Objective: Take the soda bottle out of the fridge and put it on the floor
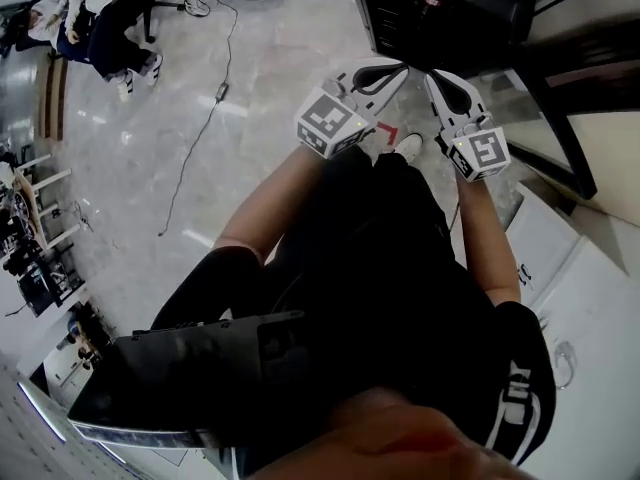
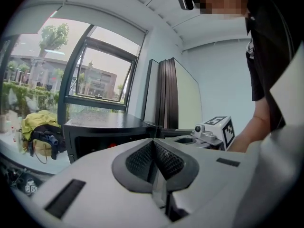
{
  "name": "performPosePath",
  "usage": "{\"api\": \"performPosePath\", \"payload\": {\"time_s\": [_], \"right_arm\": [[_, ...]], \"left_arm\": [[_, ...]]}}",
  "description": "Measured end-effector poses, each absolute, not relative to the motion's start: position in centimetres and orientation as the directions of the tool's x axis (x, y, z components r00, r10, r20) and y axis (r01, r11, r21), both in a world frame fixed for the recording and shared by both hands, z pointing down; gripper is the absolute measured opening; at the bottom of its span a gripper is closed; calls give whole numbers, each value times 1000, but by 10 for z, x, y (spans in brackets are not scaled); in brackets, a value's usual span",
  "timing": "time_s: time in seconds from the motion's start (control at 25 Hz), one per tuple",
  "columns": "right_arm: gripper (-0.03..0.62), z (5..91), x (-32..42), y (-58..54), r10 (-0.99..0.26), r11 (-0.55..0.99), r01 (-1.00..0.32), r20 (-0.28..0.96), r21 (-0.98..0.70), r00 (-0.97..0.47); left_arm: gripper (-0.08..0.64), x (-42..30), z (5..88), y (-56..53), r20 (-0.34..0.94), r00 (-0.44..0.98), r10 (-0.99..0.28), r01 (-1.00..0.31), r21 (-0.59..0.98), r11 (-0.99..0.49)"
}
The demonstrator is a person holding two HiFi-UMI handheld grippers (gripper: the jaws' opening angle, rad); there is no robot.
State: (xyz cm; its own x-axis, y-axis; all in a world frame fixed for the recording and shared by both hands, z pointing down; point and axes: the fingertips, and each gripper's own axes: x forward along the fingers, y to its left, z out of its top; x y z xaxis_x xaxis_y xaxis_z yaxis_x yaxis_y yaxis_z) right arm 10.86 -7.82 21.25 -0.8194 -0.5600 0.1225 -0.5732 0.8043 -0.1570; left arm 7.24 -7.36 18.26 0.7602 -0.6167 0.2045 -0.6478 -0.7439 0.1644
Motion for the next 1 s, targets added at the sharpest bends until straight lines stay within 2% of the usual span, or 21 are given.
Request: {"api": "performPosePath", "payload": {"time_s": [0.2,0.44,0.6,0.72,1.0], "right_arm": [[15,238,101,-117,-594,774,-611,143,-169,-792],[15,290,100,-166,-695,684,-708,139,-175,-705],[17,330,95,-193,-757,628,-762,105,-156,-645],[22,344,95,-218,-790,596,-790,72,-141,-609],[183,372,102,-271,-837,537,-836,47,-109,-544]], "left_arm": [[0,63,209,-106,203,744,-637,-668,199,-717],[0,55,277,-153,228,743,-630,-669,206,-714],[0,45,322,-183,232,722,-652,-691,186,-699],[0,44,342,-207,184,723,-666,-691,192,-697],[2,53,377,-237,122,735,-667,-677,187,-712]]}}
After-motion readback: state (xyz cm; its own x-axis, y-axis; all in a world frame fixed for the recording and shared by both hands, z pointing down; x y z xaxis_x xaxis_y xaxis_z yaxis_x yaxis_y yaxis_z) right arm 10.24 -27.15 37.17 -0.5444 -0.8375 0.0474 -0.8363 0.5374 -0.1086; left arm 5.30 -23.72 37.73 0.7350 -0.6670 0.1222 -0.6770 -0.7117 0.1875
